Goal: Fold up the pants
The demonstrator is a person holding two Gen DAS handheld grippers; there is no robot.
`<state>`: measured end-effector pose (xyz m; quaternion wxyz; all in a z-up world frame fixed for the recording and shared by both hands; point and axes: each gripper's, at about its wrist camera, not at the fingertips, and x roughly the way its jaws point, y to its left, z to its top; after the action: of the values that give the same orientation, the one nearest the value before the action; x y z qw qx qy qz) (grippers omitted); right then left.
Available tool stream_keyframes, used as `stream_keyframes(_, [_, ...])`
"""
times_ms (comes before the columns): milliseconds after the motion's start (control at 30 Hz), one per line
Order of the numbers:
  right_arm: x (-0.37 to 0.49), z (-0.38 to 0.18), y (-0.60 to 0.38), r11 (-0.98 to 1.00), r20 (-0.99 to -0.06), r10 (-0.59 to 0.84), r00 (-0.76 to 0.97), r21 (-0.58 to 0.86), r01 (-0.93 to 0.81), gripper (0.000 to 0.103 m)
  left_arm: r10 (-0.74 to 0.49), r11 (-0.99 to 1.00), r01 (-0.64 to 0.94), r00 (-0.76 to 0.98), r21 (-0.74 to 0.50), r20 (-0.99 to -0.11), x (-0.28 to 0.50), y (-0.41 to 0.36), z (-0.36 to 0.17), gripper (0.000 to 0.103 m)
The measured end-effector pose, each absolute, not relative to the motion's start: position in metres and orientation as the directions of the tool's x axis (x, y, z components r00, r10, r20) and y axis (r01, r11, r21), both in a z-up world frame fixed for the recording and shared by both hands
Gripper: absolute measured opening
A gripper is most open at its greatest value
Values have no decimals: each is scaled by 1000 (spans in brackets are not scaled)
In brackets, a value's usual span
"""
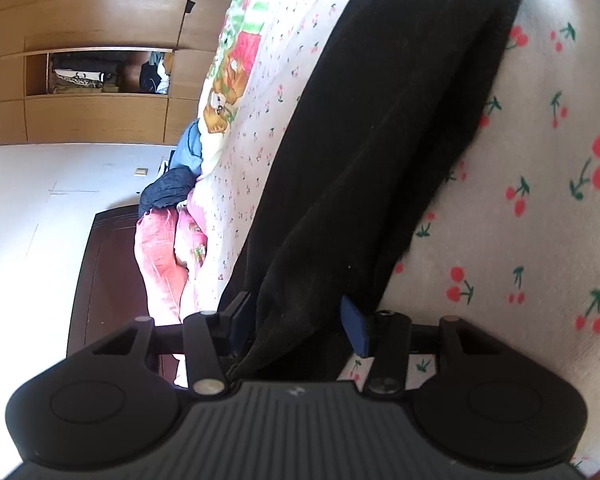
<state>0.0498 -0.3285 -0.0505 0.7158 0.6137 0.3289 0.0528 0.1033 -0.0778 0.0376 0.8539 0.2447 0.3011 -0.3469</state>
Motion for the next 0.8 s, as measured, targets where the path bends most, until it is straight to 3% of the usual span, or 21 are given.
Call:
stream_keyframes(533, [76,-69,-294,154,-357,543,760,932,328,51,-458,635,750,559,185,-692,98,-75,39,22])
stream_keyframes(633, [88,-66,-289,225,-390,536,748,921,319,5,-447,627,751,563,205,-695,95,-76,35,22])
stream_keyframes(733, [86,-59,-294,220,-365,551,751,931,291,5,-430,591,756,589,280,-684,84,-79,27,24])
stream_keyframes(800, [81,-51,-295,247,-374,548,748,927,282,5,-419,554,754,619,352,-665,74,-84,18,34])
